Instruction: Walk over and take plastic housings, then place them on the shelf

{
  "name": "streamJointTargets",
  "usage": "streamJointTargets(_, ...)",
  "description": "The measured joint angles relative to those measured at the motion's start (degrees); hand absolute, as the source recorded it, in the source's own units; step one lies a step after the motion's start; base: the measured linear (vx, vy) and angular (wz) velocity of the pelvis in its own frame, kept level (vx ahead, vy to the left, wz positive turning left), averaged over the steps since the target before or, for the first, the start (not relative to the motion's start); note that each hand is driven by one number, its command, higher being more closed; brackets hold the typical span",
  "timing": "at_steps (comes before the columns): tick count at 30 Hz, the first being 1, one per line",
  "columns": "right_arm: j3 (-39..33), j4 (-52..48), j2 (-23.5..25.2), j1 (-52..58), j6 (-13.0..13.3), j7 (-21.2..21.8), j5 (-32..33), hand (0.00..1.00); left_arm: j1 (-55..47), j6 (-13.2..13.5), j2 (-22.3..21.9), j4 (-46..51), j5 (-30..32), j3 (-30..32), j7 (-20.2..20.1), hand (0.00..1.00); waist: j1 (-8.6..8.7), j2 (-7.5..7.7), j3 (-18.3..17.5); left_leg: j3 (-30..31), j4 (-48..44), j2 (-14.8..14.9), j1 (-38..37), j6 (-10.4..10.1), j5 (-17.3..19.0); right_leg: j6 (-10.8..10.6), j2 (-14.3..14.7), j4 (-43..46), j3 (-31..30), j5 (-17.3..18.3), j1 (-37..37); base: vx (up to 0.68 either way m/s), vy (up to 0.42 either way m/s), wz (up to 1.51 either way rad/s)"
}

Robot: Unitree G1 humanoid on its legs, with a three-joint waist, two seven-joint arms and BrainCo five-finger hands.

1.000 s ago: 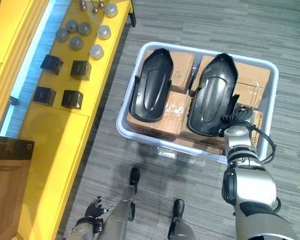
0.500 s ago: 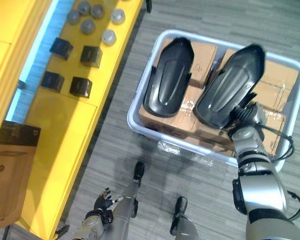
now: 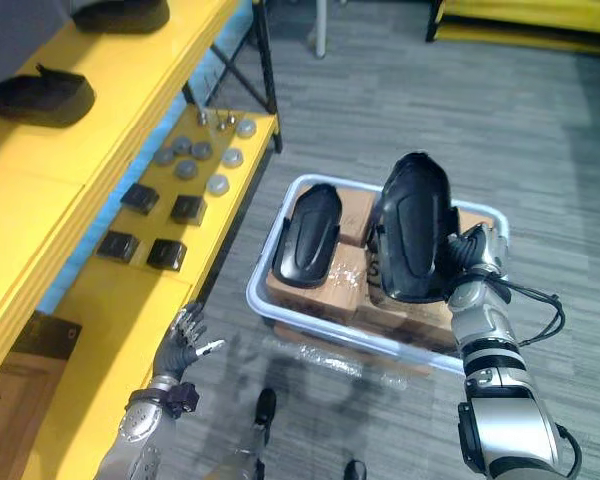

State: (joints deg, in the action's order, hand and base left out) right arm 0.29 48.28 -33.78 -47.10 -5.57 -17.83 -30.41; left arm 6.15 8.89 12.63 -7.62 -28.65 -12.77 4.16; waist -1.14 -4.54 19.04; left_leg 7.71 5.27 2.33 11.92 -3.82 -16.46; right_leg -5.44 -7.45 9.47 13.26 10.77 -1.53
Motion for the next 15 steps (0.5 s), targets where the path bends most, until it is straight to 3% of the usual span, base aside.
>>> streamJointTargets(3,3.8,-4.7,1.0,0.6,0.0,1.2,-2.7,1.0,9.0,-1.1,0.4,-6.4,-11.9,-5.6,-2.0,0.0,0.89,0.23,-2.1,-0.6,0.0,0.5,-1.8,-0.2,0.2,0.1,0.5,-2.1,-0.3,-1.1,-2.4,-0.01,-0.016,-0.13)
streamJointTargets(6,7.2,-11.9,4.1,2.7,0.1,1.5,-5.6,1.0,16.2,-1.9,-0.2,-13.9,-19.5,-8.3,-2.0,0.0,2.13,1.02,-4.6,-1.7,0.0,1.3,-2.9,-0.4,0.3,0.5,1.0,-3.2,-1.6,-1.9,-3.3,-0.03,-0.007,-0.2)
streamJointTargets(11,9.2,-20.1,7.9,7.7,0.1,1.0,-6.3,1.0,21.5,-2.7,-2.9,-21.7,-25.3,-9.6,-0.7,0.0,3.94,1.62,-7.5,-2.0,0.0,1.9,-3.9,-0.4,0.8,0.8,1.6,-4.2,-1.9,-2.5,-4.5,-0.03,-0.007,-0.07)
streamJointTargets(15,10.3,-26.2,11.7,12.1,0.1,0.9,-7.2,1.0,23.0,-3.0,-4.4,-24.7,-27.1,-11.5,0.8,0.0,3.74,1.84,-8.9,-3.1,0.0,2.4,-5.5,-1.0,1.4,1.0,2.0,-5.6,-3.0,-3.3,-5.8,-0.03,0.0,-0.14)
